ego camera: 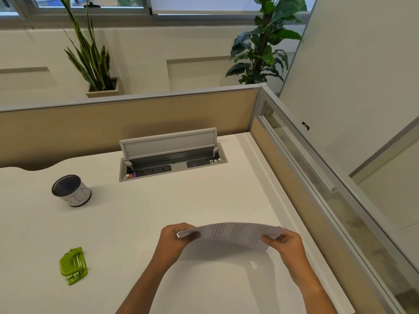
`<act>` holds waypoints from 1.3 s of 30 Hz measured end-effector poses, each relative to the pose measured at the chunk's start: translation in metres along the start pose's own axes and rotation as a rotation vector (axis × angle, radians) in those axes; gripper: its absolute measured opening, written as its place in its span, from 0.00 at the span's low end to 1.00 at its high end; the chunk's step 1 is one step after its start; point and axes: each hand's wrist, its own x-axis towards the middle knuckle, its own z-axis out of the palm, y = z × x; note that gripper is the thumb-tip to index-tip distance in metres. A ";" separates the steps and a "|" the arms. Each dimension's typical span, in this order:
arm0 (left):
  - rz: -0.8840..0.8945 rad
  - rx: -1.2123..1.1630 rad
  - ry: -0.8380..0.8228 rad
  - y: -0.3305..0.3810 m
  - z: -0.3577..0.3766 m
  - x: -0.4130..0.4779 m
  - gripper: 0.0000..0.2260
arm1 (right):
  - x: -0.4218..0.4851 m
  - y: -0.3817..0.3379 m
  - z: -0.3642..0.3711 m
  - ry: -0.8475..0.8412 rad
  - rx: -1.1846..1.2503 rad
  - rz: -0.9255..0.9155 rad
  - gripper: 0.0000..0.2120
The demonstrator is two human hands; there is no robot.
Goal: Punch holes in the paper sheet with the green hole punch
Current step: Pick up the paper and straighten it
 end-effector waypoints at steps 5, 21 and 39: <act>0.026 0.013 0.049 0.004 -0.006 0.003 0.07 | 0.004 -0.011 -0.001 0.019 0.042 -0.028 0.13; 0.160 0.144 0.071 0.049 -0.032 -0.012 0.17 | -0.005 -0.026 0.010 0.020 -0.137 -0.063 0.12; 0.276 0.051 0.021 0.107 -0.013 -0.003 0.06 | -0.016 -0.107 0.048 -0.108 0.009 -0.235 0.40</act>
